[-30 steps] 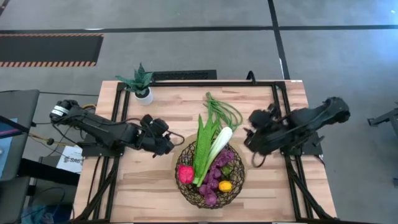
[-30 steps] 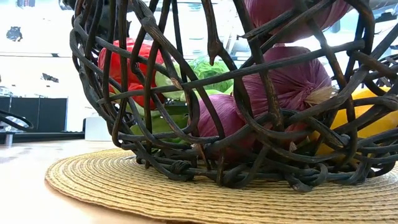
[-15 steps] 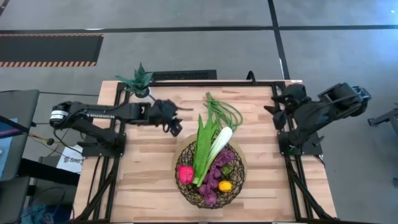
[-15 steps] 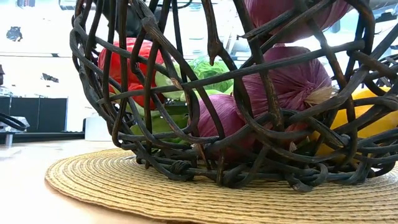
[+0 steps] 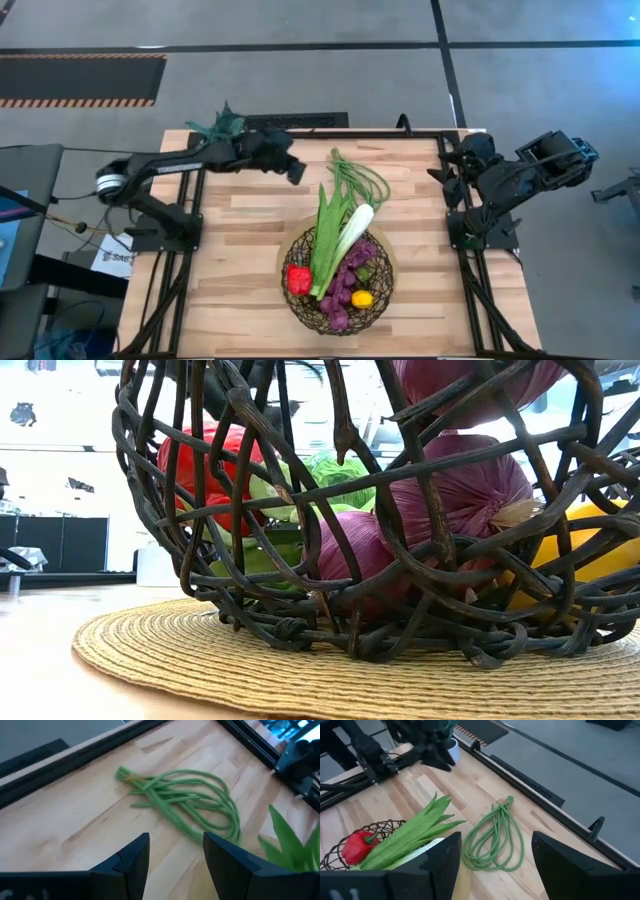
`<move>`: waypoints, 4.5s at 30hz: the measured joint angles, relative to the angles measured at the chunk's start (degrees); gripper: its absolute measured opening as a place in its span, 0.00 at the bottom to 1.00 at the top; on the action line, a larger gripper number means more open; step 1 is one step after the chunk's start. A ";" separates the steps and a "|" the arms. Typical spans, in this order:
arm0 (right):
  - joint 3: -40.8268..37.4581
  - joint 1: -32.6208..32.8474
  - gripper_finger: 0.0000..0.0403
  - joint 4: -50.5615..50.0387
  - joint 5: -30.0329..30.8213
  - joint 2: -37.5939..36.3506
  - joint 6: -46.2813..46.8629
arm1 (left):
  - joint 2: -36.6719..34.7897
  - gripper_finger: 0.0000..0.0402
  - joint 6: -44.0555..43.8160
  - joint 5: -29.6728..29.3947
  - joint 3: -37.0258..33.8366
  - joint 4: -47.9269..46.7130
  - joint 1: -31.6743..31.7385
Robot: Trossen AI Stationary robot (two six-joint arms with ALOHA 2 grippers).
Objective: Build produce basket
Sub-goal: Put the green beans into the black basket
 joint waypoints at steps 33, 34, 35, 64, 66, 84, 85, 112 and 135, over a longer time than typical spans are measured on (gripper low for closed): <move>0.00 0.03 0.64 -0.04 -5.33 -0.67 -2.35 | 34.05 0.43 22.27 -3.42 51.14 -39.80 -2.71; 0.00 0.03 0.64 -0.04 -5.31 -0.67 -2.12 | 34.35 0.43 22.15 -3.41 51.22 -39.59 -2.71; 0.00 0.03 0.64 -0.04 -5.33 -0.67 -1.77 | 34.58 0.43 21.55 -3.42 51.16 -39.98 -2.65; 0.00 -1.58 0.64 6.23 -5.03 -1.05 10.56 | 35.39 0.43 70.91 1.98 50.78 -54.13 -0.40; 0.00 -2.01 0.64 6.40 -5.01 -1.05 10.56 | 35.39 0.43 76.62 -0.60 50.78 -52.89 -0.45; -0.02 -3.79 0.64 9.50 -4.17 0.68 13.24 | 35.43 0.43 51.88 -7.32 50.06 -25.46 -1.08; -0.02 -3.77 0.64 9.41 -4.17 0.78 13.09 | 35.43 0.43 44.96 -7.18 50.06 -24.80 -0.71; -0.02 -3.75 0.64 7.97 -5.05 0.57 9.98 | 44.90 0.23 13.22 14.91 51.00 -19.41 7.06; 0.00 -37.39 0.64 13.80 -25.25 13.51 -15.92 | 34.59 0.24 34.53 1.88 66.89 -61.29 6.09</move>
